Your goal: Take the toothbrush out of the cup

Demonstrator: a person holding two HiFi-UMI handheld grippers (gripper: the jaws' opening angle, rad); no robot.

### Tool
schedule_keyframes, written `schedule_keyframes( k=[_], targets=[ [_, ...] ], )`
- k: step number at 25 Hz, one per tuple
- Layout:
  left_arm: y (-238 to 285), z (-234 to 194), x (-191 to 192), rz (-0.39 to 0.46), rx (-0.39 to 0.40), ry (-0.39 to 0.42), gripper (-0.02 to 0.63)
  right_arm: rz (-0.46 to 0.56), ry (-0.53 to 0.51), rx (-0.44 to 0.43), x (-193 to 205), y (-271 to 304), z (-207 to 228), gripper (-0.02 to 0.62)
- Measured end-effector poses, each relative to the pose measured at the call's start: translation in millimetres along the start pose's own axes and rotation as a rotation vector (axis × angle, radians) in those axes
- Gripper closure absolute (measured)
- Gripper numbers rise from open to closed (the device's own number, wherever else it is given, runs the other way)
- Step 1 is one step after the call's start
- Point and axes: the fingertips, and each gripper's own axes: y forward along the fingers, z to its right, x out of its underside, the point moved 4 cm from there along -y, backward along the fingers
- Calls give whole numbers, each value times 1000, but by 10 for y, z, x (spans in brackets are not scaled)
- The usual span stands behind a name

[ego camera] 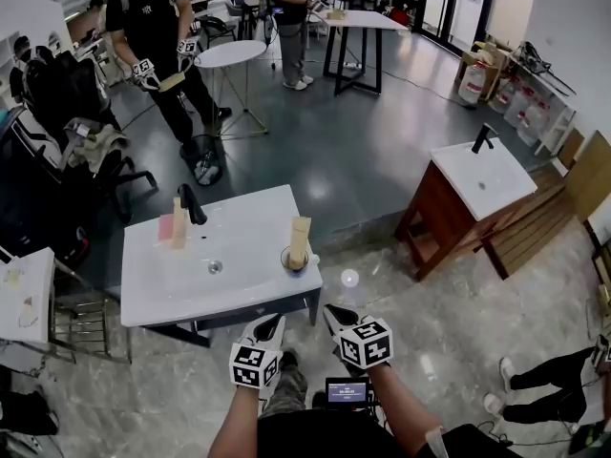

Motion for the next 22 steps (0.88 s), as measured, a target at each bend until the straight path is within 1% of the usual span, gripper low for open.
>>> schedule_keyframes(
  k=[4, 10, 17, 22],
  targets=[
    [285, -274, -185, 2, 30, 5, 597, 6, 10, 28, -261, 278, 171, 588],
    [645, -697, -472, 3, 73, 21, 597, 20, 30, 55, -592, 684, 312, 588],
    [935, -1065, -657, 3, 129, 36, 597, 29, 46, 106, -845, 1038, 399, 588],
    [1091, -1185, -722, 6, 163, 20, 597, 15, 44, 120, -892, 1174, 409, 586]
  ],
)
